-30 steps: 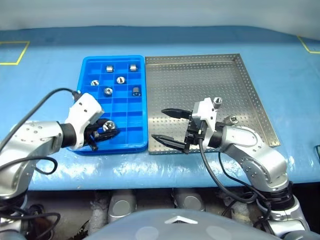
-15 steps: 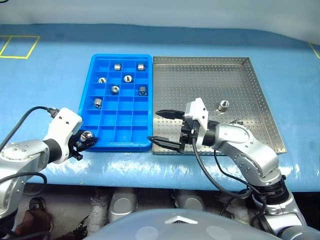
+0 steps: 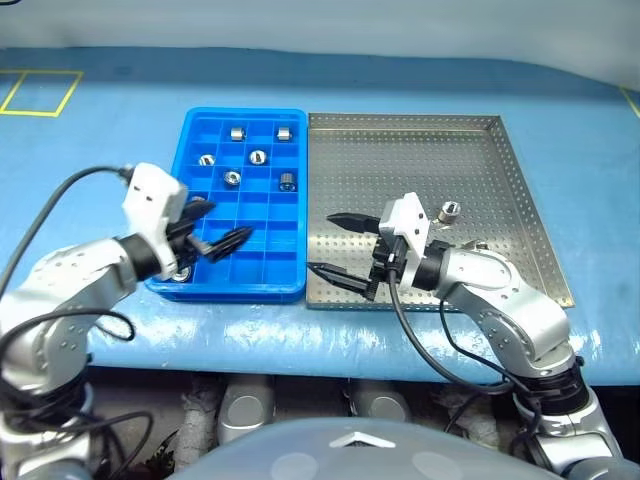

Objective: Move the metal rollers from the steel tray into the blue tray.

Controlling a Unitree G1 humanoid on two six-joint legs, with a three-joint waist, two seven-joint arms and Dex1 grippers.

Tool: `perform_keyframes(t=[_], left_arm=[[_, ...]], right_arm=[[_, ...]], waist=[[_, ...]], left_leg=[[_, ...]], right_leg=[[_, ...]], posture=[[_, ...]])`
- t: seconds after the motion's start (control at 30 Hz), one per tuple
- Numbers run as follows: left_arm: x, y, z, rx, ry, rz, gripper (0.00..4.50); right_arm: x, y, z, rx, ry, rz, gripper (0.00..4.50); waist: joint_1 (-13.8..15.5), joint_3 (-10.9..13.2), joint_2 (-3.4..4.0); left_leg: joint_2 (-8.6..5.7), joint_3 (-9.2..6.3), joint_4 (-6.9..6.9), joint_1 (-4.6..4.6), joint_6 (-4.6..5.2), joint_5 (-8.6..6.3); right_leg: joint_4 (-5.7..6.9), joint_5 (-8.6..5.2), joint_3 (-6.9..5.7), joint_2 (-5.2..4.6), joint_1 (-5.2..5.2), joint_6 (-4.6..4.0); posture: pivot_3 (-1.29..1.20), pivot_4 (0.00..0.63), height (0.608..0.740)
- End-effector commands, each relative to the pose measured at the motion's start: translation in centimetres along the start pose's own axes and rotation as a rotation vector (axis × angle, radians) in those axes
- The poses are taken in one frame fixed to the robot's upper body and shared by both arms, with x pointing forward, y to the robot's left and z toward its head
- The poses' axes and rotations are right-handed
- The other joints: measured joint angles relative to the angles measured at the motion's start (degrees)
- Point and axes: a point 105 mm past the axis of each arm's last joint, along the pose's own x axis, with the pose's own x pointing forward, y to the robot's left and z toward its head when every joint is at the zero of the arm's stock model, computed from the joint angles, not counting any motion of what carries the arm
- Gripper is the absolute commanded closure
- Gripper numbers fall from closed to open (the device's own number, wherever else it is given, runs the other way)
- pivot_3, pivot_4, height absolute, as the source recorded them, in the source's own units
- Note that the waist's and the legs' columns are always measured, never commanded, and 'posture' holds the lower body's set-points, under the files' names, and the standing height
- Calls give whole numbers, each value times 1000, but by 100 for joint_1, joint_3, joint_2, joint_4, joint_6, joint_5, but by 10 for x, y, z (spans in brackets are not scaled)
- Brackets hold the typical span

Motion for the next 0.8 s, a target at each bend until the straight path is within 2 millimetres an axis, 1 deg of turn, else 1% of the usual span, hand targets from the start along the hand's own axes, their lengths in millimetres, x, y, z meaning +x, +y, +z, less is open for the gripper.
perform_keyframes(t=[0.03,0.1,0.13,0.27,0.33,0.43,0.57,0.67,0.8], left_arm=[[37,-17,8,35,-42,-121,44],[62,-25,4,67,-24,-179,44],[73,-29,2,76,-10,-209,44],[120,-47,-7,123,44,-354,44],[132,-54,-8,150,52,-403,44],[152,-70,-7,174,55,-495,44],[174,-83,-14,194,91,-565,44],[183,-86,-25,219,143,-583,44],[190,-82,-38,248,197,-562,44]], right_arm=[[-18,-23,-3,-84,71,-198,0],[-32,-39,-13,-102,145,-329,0],[-41,-43,-16,-92,158,-371,0],[-67,-52,-22,-88,212,-507,0],[-75,-53,-23,-91,229,-548,0],[-86,-48,-22,-87,226,-591,0],[-97,-42,-20,-88,232,-645,0],[-101,-38,-19,-86,231,-672,0],[-103,-35,-17,-86,222,-692,0]], waist=[[-11,-7,10],[-30,-9,11],[-47,-10,12],[-167,-11,17],[-264,-12,18],[-439,-17,27],[-671,-20,32],[-871,-22,34],[-1146,-22,35]], left_leg=[[-1,3,0,1,0,0],[-7,5,4,1,0,0],[-7,5,7,1,0,0],[-8,7,6,-5,1,0],[-9,8,8,-8,2,-1],[-8,13,6,-13,6,-3],[-7,16,8,-15,12,-7],[-7,19,14,-15,13,-7],[-7,22,20,-15,13,-7]], right_leg=[[-3,3,3,-2,2,4],[-4,5,7,-5,5,8],[-5,5,7,-3,6,9],[-5,6,13,0,-1,10],[-6,6,14,0,-2,10],[-8,4,21,1,-5,9],[-9,3,25,4,-8,9],[-7,1,31,5,-8,15],[-6,4,36,5,-7,22]], posture=[[35,150,740],[-7,150,740],[-16,150,740],[-113,150,740],[-134,150,740],[-201,150,740],[-258,150,740],[-294,150,740],[-316,150,740]])
